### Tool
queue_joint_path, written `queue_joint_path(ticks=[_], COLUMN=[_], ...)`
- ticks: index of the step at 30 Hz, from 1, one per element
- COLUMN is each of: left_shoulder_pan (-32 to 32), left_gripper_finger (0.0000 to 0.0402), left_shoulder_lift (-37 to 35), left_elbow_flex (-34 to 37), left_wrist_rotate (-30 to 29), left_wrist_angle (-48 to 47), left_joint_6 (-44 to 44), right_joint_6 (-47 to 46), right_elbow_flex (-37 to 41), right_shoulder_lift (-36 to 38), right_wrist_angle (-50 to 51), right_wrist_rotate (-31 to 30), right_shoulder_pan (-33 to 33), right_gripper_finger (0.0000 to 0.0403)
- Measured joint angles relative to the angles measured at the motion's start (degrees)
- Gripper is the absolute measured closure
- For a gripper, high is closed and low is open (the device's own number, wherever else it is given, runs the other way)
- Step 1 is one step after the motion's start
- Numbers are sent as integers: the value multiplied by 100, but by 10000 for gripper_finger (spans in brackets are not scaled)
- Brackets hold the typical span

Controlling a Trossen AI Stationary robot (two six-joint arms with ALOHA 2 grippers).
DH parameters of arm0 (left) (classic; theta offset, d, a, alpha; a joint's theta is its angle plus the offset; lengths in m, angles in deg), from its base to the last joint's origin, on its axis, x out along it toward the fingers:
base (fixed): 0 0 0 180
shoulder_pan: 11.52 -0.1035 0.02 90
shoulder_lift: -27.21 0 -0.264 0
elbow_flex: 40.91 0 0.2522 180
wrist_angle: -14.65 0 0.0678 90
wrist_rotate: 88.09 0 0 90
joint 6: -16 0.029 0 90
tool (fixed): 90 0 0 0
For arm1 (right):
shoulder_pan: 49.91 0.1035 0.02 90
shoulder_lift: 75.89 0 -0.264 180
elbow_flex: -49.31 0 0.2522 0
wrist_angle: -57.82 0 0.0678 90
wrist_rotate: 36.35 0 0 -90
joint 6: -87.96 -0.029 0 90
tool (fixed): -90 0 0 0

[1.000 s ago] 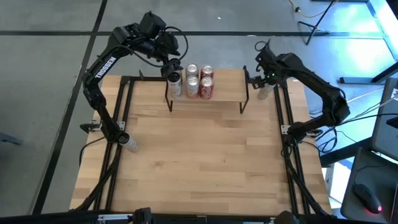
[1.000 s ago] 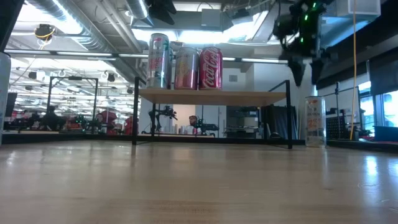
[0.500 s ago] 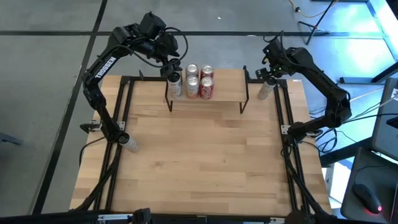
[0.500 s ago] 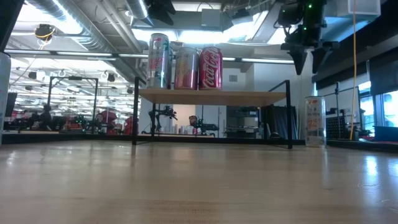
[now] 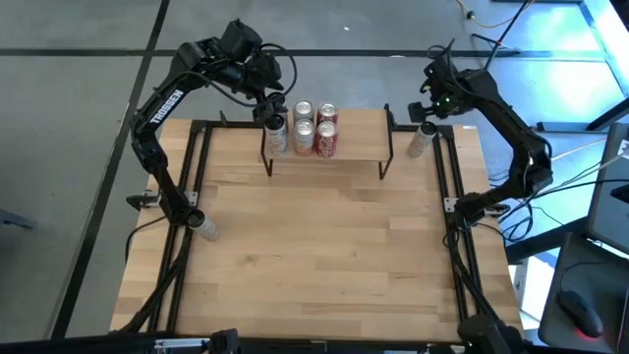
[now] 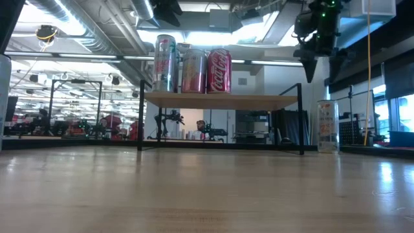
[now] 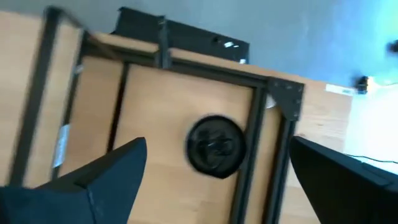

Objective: Place canned beverage on shelf
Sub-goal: Put the white yellow soda can on the shelf

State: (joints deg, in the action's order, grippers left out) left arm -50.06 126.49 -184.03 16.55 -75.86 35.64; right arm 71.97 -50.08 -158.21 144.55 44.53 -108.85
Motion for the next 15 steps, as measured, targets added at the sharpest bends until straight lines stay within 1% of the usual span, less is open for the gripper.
queue_joint_path(ticks=[2, 4, 12, 15], left_shoulder_pan=[0, 0, 0, 0], left_gripper_finger=[85, 85, 85, 85], left_shoulder_lift=[0, 0, 0, 0], left_elbow_flex=[0, 0, 0, 0], left_wrist_rotate=[0, 1, 4, 4], left_wrist_angle=[0, 0, 2, 0], left_joint_6=[0, 0, 0, 2], right_joint_6=[125, 118, -142, -204], right_elbow_flex=[0, 0, 12, 145], right_shoulder_lift=[0, -19, -284, -395], right_wrist_angle=[50, 114, 79, 85], right_wrist_rotate=[62, -5, -234, -323], right_shoulder_pan=[10, 13, 4, 4], right_gripper_finger=[35, 42, 65, 69])
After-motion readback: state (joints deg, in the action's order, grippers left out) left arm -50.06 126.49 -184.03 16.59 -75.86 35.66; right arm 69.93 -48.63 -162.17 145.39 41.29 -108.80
